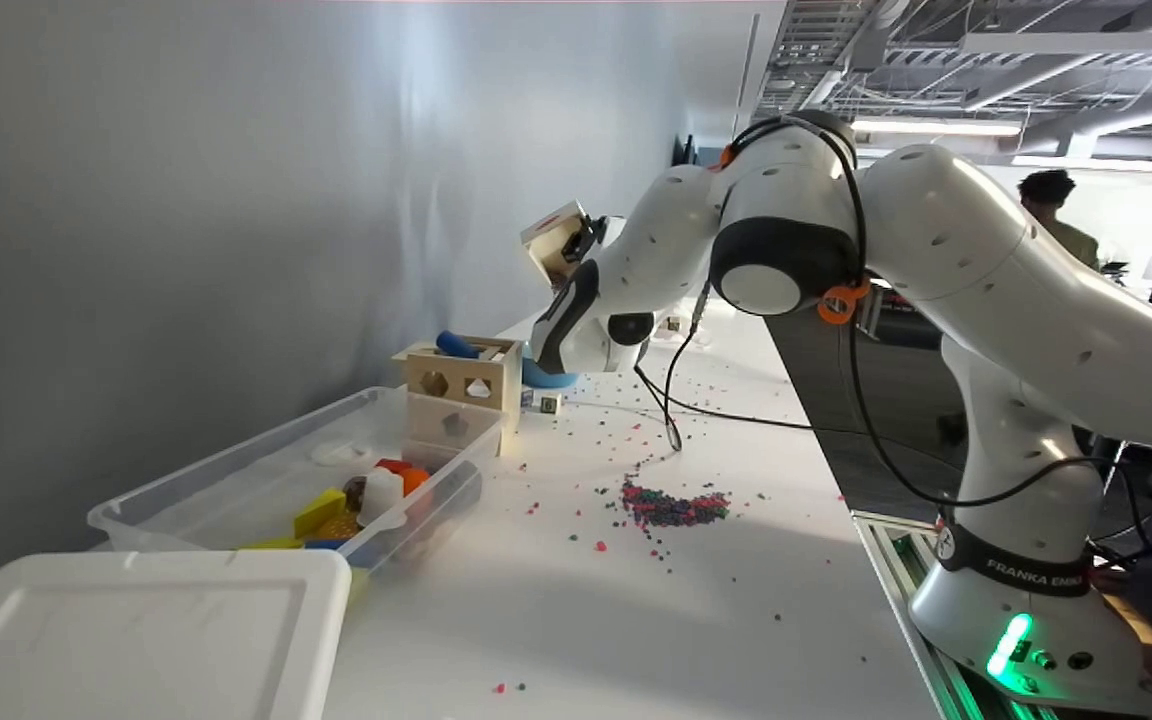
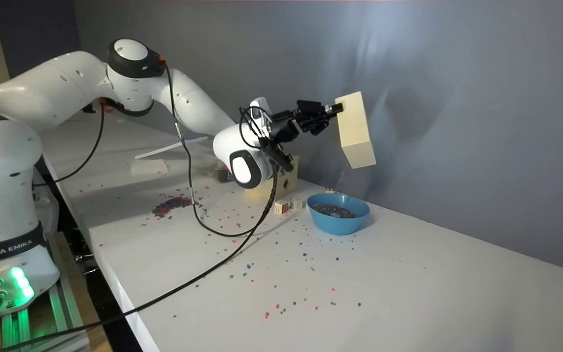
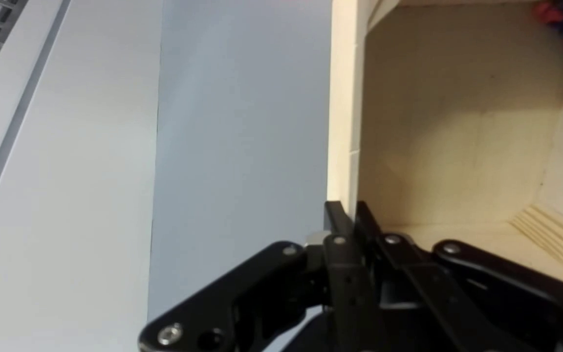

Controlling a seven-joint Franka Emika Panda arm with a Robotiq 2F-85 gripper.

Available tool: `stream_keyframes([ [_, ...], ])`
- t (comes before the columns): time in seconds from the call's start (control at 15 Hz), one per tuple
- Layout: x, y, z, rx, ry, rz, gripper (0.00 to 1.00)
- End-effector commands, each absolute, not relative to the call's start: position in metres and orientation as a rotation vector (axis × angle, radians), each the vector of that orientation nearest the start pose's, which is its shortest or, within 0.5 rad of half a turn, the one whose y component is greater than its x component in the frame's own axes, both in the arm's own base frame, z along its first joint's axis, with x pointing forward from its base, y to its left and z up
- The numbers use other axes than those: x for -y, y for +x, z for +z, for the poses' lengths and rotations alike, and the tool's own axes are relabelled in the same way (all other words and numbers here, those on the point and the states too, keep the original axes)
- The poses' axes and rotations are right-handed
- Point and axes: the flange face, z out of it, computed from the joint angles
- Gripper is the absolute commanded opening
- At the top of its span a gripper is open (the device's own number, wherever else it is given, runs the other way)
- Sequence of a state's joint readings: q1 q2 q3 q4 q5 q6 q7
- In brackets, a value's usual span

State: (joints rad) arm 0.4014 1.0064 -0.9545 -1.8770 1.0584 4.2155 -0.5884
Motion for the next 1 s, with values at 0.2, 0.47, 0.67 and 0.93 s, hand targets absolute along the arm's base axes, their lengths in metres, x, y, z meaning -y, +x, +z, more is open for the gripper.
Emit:
stream_keyframes([
  [0.2,0.262,0.5334,0.3863,0.286,1.16,1.271,0.02],
  [0.47,0.2631,0.5331,0.3872,0.29,1.161,1.268,0.02],
  [0.67,0.2635,0.533,0.3887,0.287,1.154,1.27,0.02],
  [0.93,0.2641,0.5327,0.3912,0.283,1.141,1.272,0.02],
])
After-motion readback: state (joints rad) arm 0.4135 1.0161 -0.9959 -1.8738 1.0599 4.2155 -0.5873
